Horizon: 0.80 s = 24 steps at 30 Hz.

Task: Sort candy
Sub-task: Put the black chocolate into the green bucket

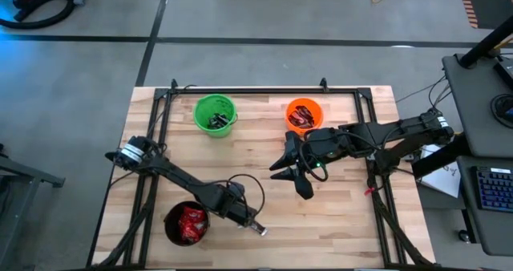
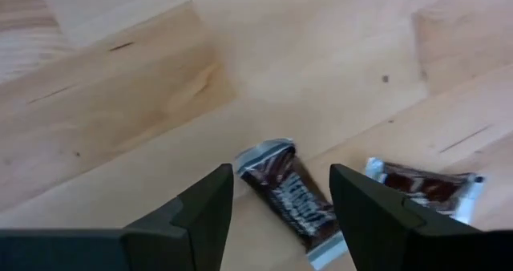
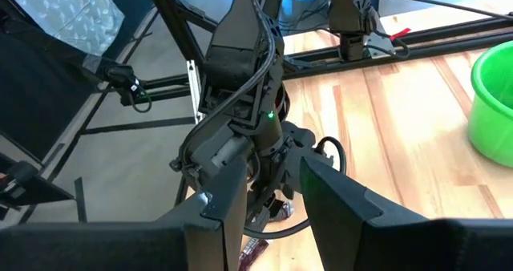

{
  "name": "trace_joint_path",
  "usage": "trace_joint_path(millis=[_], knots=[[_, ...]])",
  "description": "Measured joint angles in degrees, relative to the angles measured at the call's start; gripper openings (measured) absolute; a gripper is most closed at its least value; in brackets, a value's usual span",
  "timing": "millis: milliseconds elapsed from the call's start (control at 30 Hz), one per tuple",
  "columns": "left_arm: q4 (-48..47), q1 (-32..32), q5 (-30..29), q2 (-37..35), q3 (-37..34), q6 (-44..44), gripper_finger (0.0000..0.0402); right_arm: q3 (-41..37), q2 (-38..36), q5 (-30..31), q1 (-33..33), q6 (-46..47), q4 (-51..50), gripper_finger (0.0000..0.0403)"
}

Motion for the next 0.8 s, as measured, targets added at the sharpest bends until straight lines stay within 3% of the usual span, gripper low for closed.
trace_joint_path(millis=[800], knots=[[2.9,-0.1,-2.3,-0.2,-4.0,0.8,0.0136,0.0,0.0,1.0,0.0,0.0,0.2,0.0112]])
